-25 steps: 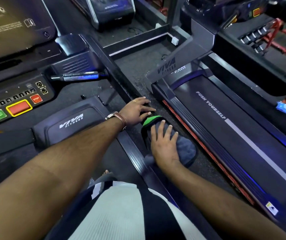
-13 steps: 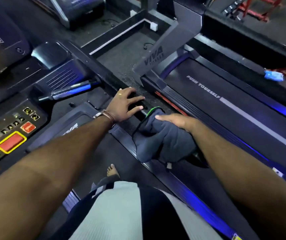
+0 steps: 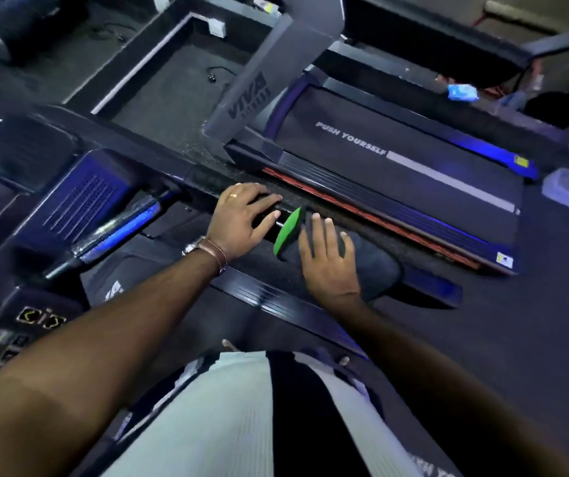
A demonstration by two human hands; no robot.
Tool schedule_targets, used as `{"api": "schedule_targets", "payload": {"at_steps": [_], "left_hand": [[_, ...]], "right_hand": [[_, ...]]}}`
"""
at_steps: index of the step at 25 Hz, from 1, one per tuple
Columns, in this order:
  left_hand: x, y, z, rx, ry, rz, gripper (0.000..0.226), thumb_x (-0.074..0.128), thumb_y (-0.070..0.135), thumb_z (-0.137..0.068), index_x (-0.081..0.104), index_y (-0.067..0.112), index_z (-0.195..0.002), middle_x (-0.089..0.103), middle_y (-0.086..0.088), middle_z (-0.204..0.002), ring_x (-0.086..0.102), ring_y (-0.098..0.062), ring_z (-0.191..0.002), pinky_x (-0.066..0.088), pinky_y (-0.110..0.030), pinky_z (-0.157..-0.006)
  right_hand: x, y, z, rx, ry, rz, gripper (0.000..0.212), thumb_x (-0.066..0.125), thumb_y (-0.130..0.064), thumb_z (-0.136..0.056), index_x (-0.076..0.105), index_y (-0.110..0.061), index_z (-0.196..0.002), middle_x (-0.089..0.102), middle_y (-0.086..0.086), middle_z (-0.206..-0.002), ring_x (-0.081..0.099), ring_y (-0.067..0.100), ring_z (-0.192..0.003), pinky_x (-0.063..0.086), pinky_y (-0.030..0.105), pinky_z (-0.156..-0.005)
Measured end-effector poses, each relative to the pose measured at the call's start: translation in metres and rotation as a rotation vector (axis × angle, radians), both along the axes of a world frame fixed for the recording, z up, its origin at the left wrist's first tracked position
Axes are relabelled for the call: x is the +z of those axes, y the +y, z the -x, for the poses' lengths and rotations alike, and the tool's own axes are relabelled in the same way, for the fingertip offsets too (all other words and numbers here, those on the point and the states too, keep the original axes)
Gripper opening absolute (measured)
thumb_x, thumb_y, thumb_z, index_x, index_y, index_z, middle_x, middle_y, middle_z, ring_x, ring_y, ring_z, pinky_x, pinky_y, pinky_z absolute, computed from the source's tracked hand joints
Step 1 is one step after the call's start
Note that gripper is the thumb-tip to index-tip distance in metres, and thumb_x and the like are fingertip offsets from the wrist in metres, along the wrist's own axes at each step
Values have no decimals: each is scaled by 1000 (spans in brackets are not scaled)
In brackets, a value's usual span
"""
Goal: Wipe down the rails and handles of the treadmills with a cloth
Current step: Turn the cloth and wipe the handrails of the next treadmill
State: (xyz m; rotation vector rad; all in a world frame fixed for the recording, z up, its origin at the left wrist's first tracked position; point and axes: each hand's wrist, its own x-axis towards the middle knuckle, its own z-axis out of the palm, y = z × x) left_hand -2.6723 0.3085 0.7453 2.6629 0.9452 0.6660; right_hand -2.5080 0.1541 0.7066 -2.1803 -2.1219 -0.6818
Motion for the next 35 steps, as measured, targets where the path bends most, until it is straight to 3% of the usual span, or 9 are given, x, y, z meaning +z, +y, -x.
{"api": "schedule_targets", "payload": {"at_steps": [4, 12, 14, 18, 21, 24, 26, 29, 35], "left_hand": [[4, 20, 21, -62, 112, -23, 41, 46, 49, -94, 60, 27, -126, 60, -5, -120, 54, -23, -113, 38, -41, -100], [4, 15, 24, -57, 30, 38, 37, 51, 41, -94, 63, 22, -123, 59, -8, -118, 53, -27, -113, 38, -44, -100], [4, 18, 27, -84, 26, 51, 37, 52, 40, -94, 62, 21, -125, 59, -7, -120, 52, -25, -116, 37, -44, -102], [5, 12, 22, -26, -32, 80, 34, 57, 35, -91, 66, 18, -120, 61, -8, -118, 54, -27, -113, 38, -45, -101], [8, 9, 20, 1, -34, 94, 33, 57, 35, -91, 67, 18, -118, 62, -9, -117, 55, -28, -113, 37, -43, -103], [12, 10, 21, 2, 7, 156, 34, 57, 35, -91, 65, 21, -121, 60, -7, -122, 51, -26, -119, 33, -45, -108], [11, 8, 20, 14, -2, 177, 34, 58, 33, -92, 64, 20, -122, 59, -6, -124, 49, -25, -122, 31, -46, -109], [11, 1, 16, 80, -48, 258, 32, 59, 31, -91, 65, 21, -121, 58, -4, -127, 45, -24, -127, 27, -48, -110], [10, -3, 10, 139, -62, 307, 31, 59, 28, -91, 65, 23, -121, 56, -2, -130, 40, -22, -132, 21, -47, -113]], "right_hand": [[-24, -29, -19, 153, -303, -17, 53, 24, -18, -102, 20, -17, -155, 13, 8, -163, 13, 27, -149, 6, 48, -121], [-7, -21, -15, 226, -152, 144, 77, 40, -5, -85, 11, -13, -156, 3, 0, -164, 6, 17, -151, -7, 46, -120], [7, -32, -17, 37, -109, 119, 73, 43, -14, -90, 11, -13, -156, 5, 3, -164, 9, 21, -150, 2, 52, -120], [39, 26, 34, -461, 395, 41, 60, 39, -54, -93, 51, -14, -136, 53, 5, -140, 46, 23, -131, 21, 54, -111], [58, 49, 22, -475, 518, 187, 59, 24, -61, -96, 63, -18, -109, 67, 4, -110, 61, 28, -105, 39, 50, -94], [73, 46, -29, -480, 556, 510, 59, 23, -53, -100, 60, -9, -117, 63, 18, -121, 60, 38, -110, 45, 45, -88], [86, 75, -45, -499, 583, 825, 45, 33, -29, -103, 57, 2, -126, 55, 24, -133, 56, 36, -115, 44, 37, -89], [91, 129, -32, -523, 833, 859, 32, 43, -1, -96, 60, 9, -122, 59, 23, -130, 60, 27, -105, 41, 30, -75], [88, 100, -49, -440, 1480, 960, 45, 58, -56, -90, 74, -16, -101, 74, 7, -104, 71, 16, -85, 57, 26, -71]]}}
